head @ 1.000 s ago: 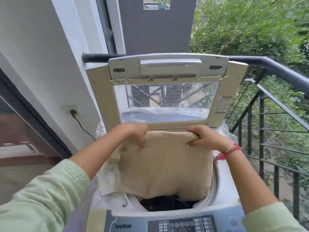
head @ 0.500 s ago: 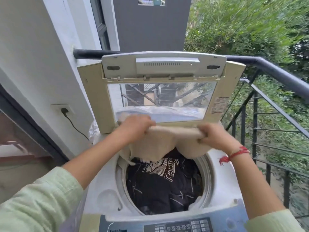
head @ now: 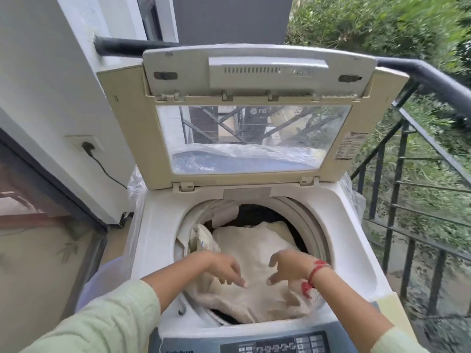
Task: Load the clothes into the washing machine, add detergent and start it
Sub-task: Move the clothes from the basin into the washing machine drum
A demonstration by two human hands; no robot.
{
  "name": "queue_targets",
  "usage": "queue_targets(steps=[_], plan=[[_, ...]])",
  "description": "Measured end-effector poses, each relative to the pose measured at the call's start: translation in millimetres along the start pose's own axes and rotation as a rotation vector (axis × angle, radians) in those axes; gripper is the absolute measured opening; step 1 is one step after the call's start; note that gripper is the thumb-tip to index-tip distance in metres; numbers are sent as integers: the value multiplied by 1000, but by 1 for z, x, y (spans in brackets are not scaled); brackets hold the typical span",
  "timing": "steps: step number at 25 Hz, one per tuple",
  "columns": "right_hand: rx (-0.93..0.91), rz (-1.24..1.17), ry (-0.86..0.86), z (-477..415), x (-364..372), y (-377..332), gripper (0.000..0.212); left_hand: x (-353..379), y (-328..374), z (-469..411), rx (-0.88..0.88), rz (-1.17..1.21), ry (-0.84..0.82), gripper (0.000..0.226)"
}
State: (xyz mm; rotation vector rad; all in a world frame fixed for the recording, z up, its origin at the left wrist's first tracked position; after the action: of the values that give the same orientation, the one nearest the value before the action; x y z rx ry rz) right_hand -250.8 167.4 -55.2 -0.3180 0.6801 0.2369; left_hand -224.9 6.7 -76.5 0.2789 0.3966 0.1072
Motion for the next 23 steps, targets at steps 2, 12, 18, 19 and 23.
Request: queue_targets(steps=[2,12,18,19,23], plan=[[31,134,201,-20,-10,2,93,-41,2,-10,23,-66,420,63],[179,53,-139,-120,93,47,117,42,-52,-122,-427,-366,13,132],[221,90,93,-159,112,60,95,50,-71,-163,-476,-229,123,146],[232,111,84,-165,114,60,96,51,-75,-169,-481,-221,126,147],[261,146,10,-163,100,57,116,43,-75,-172,-469,-257,130,148]])
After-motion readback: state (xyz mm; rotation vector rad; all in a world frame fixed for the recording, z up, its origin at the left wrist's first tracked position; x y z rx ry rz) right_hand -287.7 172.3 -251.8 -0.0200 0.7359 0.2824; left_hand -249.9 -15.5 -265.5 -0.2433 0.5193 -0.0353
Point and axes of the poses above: each hand's wrist, its own z-axis away from the middle knuckle, its own x-axis out of the palm, y = z × x, the point moved 7 cm from there along -z, towards the middle knuckle, and after that the axes turned 6 degrees about -x, right-handed, at the moved point
